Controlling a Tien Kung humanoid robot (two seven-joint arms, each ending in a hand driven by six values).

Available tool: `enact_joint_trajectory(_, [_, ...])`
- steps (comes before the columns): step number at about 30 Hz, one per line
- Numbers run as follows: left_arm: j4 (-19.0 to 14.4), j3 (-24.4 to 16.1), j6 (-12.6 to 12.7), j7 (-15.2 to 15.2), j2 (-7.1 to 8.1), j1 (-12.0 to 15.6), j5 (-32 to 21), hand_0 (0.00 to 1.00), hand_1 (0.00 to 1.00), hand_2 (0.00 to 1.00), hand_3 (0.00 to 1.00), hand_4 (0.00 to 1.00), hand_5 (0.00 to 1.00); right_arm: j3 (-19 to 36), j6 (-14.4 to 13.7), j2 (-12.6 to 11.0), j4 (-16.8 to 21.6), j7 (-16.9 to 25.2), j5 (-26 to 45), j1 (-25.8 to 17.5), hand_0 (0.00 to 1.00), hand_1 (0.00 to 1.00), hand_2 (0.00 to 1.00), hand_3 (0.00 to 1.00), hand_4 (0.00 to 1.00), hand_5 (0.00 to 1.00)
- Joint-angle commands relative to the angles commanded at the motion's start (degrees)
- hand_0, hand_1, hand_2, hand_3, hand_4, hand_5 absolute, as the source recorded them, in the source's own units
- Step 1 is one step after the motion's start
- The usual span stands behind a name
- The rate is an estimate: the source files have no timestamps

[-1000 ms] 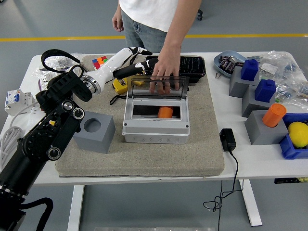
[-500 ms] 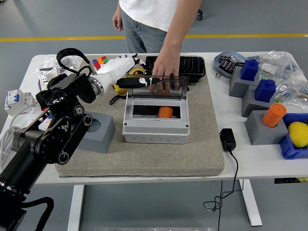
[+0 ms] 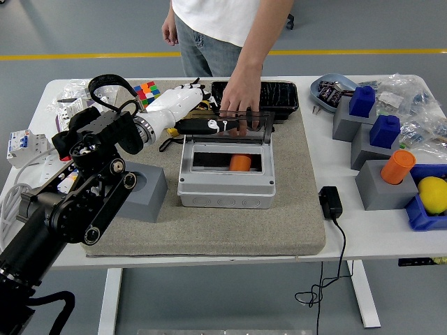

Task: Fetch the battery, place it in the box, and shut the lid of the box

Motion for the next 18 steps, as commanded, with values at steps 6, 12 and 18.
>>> enact_joint_trajectory(6, [-0.52, 0.21, -0.16, -0.06, 0.35, -0.28, -0.67, 0.998, 0.942, 0.766, 0.561, 0.998, 0.998, 0.04, 0.01, -0.01, 0.05, 0.06, 0.1, 0.15, 0.8, 0.759, 0.748, 0.793, 0.998, 0.998])
enact_joint_trajectory(12, [-2.35, 1.26, -0.65, 0.22, 0.79, -0.11, -1.81, 0.998, 0.923, 0.756, 0.547, 0.998, 0.998, 0.25, 0.05, -0.07, 0.03, 0.04, 0.0, 0.17, 0.799, 0.759, 0.748, 0.794, 0.998, 0.998])
enact_joint_trajectory(18, [-5.0, 4.93, -1.45, 0.97, 1.85, 0.03, -4.16, 0.998, 0.905, 0.75, 0.537, 0.998, 0.998, 0.27, 0.07, -0.07, 0.06, 0.08, 0.0, 0.16, 0.799, 0.759, 0.747, 0.794, 0.998, 0.998])
